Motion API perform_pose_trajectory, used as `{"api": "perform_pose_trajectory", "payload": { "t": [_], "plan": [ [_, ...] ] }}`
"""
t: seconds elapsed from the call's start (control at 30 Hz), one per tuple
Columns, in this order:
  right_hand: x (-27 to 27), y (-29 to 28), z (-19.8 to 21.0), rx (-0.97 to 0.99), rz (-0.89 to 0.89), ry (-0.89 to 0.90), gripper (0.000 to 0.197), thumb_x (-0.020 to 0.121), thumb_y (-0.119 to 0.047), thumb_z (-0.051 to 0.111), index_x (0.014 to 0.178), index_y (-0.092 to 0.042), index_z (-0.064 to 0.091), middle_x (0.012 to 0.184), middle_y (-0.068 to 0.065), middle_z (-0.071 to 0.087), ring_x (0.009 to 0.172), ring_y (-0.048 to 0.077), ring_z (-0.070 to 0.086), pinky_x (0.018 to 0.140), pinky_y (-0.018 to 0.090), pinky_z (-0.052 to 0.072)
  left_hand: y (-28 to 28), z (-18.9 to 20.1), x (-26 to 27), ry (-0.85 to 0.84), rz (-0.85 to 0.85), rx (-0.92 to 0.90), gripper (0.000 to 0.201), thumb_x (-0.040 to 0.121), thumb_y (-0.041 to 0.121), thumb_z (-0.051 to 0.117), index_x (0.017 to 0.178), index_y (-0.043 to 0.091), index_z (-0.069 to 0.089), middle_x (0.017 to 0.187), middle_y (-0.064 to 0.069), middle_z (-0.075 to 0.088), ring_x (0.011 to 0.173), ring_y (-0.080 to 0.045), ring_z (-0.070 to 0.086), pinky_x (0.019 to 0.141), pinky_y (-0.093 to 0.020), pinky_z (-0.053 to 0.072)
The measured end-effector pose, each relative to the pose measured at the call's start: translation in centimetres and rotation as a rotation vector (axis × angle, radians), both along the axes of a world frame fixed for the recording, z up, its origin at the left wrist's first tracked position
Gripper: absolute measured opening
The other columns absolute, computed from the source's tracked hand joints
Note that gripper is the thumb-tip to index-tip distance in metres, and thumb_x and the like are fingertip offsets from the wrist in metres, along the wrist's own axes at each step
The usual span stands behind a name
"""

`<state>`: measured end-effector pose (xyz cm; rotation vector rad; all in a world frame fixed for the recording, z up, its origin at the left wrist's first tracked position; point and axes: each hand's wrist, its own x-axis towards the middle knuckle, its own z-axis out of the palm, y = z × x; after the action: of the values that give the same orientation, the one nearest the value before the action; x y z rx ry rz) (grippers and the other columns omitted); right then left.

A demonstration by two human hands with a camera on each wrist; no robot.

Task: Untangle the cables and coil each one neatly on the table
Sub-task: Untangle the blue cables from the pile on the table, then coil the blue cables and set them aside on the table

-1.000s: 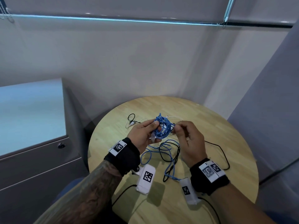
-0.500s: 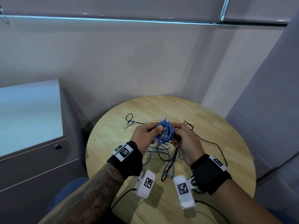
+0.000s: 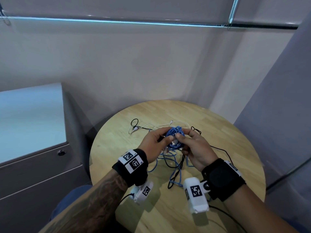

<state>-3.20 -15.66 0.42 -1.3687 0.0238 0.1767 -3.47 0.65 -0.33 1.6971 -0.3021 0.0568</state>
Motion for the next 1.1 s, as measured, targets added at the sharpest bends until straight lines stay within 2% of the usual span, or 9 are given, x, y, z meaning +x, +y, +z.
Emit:
{"api": "perform_pose_trajectory", "payload": {
  "t": [0.1,0.23,0.33,0.47,0.57,0.67,0.77,0.93,1.1],
  "plan": [
    [-0.2,0.0,0.3,-0.093,0.035,-0.047,0.019,0.09,-0.016,0.071,0.107,-0.018,0.062,0.078,0.0,0.067,0.065,0.009,0.055,0.055,0.023,0.034,0.0,-0.1,0.0,-0.025,0.026,-0.032,0.025,0.095,0.008,0.059,0.114,0.023,0.066,0.095,0.002,0.072,0.081,-0.01,0.066,0.072,-0.025,0.054],
    [-0.8,0.6,0.6,-0.22,0.123,-0.17,0.031,0.089,-0.008,0.072,0.114,-0.012,0.055,0.094,0.004,0.073,0.073,0.007,0.07,0.06,0.016,0.048,-0.5,-0.3,0.2,0.054,0.098,-0.174,0.018,0.094,0.004,0.059,0.108,0.011,0.068,0.088,-0.005,0.07,0.061,-0.007,0.062,0.061,-0.026,0.055],
    [-0.1,0.5,-0.6,-0.559,0.024,-0.386,0.028,0.094,-0.02,0.066,0.121,-0.019,0.064,0.105,-0.004,0.073,0.093,0.011,0.07,0.078,0.027,0.055,-0.7,-0.9,0.6,0.047,0.187,-0.137,0.015,0.093,0.008,0.061,0.097,0.021,0.068,0.091,0.0,0.072,0.077,-0.012,0.066,0.075,-0.032,0.056],
    [0.2,0.2,-1.5,-1.025,-0.102,-0.646,0.022,0.1,-0.033,0.051,0.102,-0.018,0.068,0.077,-0.002,0.067,0.071,0.017,0.061,0.065,0.035,0.048,-0.8,-1.6,1.1,0.042,0.294,-0.031,0.009,0.092,0.014,0.063,0.098,0.019,0.067,0.092,0.0,0.07,0.084,-0.018,0.067,0.077,-0.036,0.057],
    [0.4,-0.1,-1.5,-1.24,-0.126,-0.712,0.029,0.102,-0.038,0.045,0.093,-0.018,0.065,0.071,0.002,0.066,0.069,0.026,0.061,0.063,0.041,0.049,-0.5,-1.5,1.1,0.087,0.285,-0.016,0.018,0.093,0.013,0.061,0.111,0.018,0.061,0.091,-0.004,0.066,0.071,-0.022,0.065,0.064,-0.037,0.058],
    [0.4,-0.5,-1.1,-1.212,-0.147,-0.734,0.024,0.102,-0.037,0.047,0.097,-0.019,0.062,0.066,0.0,0.064,0.064,0.026,0.059,0.059,0.039,0.047,0.0,-0.7,1.0,0.027,0.161,0.15,0.048,0.096,0.01,0.055,0.133,0.037,0.046,0.095,0.002,0.057,0.057,-0.018,0.059,0.062,-0.032,0.056],
    [0.5,-0.9,-0.3,-1.113,-0.101,-0.722,0.018,0.102,-0.036,0.047,0.1,-0.021,0.058,0.066,-0.004,0.062,0.061,0.021,0.054,0.057,0.037,0.043,0.5,0.0,1.1,-0.175,0.091,0.496,0.045,0.095,0.011,0.053,0.133,0.036,0.052,0.101,-0.001,0.057,0.073,-0.018,0.061,0.074,-0.031,0.055],
    [0.7,-1.3,0.3,-0.982,-0.02,-0.715,0.012,0.101,-0.036,0.049,0.096,-0.026,0.056,0.073,-0.004,0.067,0.069,0.019,0.063,0.064,0.042,0.051,1.7,0.3,2.2,0.038,0.074,0.248,0.02,0.097,0.015,0.056,0.116,0.018,0.061,0.08,0.001,0.065,0.069,-0.017,0.061,0.064,-0.026,0.053],
    [1.3,-1.3,0.4,-0.874,0.022,-0.707,0.008,0.1,-0.032,0.053,0.095,-0.027,0.057,0.081,-0.007,0.07,0.078,0.015,0.068,0.072,0.044,0.055,2.4,0.2,3.1,-0.009,0.065,0.294,0.021,0.098,0.018,0.054,0.118,0.023,0.059,0.082,-0.005,0.064,0.05,-0.007,0.05,0.052,-0.035,0.054]
  ]
}}
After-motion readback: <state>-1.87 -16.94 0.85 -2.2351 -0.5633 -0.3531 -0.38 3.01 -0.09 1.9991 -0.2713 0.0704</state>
